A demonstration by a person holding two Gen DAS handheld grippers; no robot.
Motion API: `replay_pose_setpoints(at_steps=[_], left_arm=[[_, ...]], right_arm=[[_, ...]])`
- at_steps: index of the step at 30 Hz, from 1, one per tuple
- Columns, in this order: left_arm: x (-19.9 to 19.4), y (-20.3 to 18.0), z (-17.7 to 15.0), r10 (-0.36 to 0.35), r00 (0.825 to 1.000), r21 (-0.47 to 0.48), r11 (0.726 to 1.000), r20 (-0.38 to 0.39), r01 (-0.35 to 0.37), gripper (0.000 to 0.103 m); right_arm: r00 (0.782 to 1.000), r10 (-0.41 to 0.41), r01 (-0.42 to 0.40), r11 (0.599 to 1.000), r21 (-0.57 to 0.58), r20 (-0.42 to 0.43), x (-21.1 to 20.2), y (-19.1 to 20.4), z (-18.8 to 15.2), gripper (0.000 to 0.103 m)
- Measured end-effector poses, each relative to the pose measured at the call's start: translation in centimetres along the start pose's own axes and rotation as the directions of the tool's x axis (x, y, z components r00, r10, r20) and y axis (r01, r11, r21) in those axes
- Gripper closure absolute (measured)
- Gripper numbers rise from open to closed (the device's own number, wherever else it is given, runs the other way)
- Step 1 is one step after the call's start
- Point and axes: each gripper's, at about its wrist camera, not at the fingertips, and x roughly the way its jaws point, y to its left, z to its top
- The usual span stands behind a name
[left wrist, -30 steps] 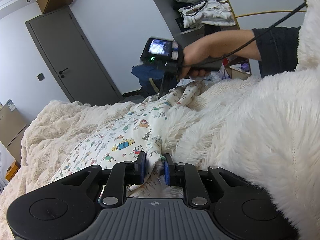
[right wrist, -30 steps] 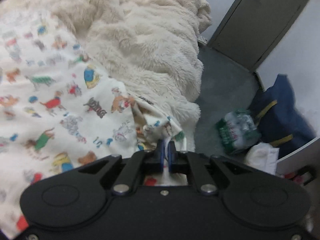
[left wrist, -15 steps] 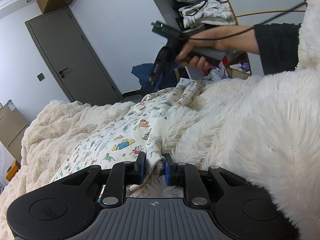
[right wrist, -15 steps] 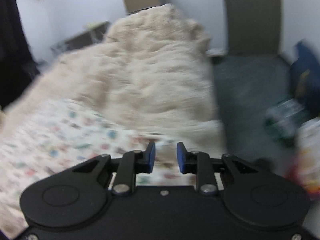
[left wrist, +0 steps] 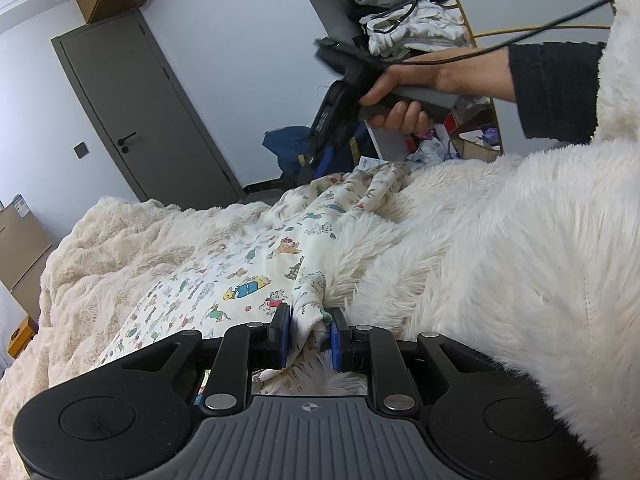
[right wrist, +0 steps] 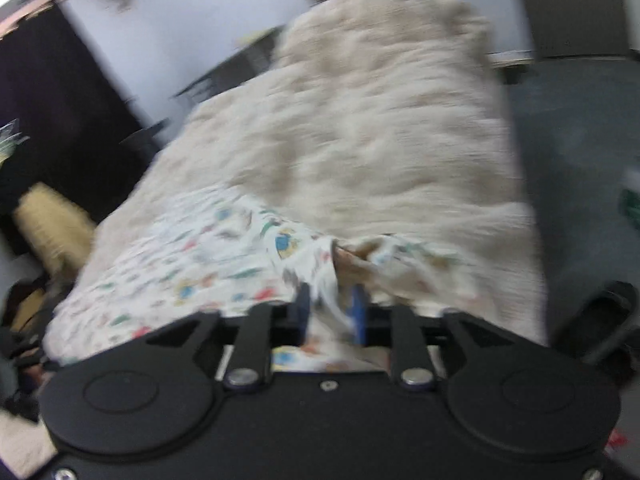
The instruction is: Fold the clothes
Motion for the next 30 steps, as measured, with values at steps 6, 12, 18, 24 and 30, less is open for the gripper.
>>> replay_pose_setpoints(at_steps=[6,12,18,24,30], left_arm=[[0.1,-0.2,0.2,0.006,1.000,0.010,1.000,-0.002,-0.006,0.085],[0.1,-0.3,0.1,0.009,1.000,0.012,1.000,-0.001,-0.009,0.085],[0.3,-0.3,0.2,0.010,1.000,0.013,1.000,-0.009,-0.010,0.085],[0.6,-0.6,0.5,0.014,1.000,0.028,1.000,-0.024,-0.013,0.085],[0.6,-0.6,0.4,0.014,1.000,0.021,1.000,-0.023,-0.013,0.084]], right_arm=[[0.978,-0.029,-0.073,0.880,0.470,0.206,-6.6,-1.9,-8.8,0.039],[0.969,0.014,-0.199,0.639,0.743,0.247,-7.5,-2.5,-18.2,0.040],[0.935,-0.062,-0.273,0.498,0.823,0.348,-4.3,-3.9,-18.9,0.042],[0.910,-0.276,-0.198,0.364,0.910,0.309,-1.8,-5.2,-17.4,0.052],[0.879,-0.282,-0.271,0.371,0.888,0.385,0.8,-6.5,-17.9,0.053]])
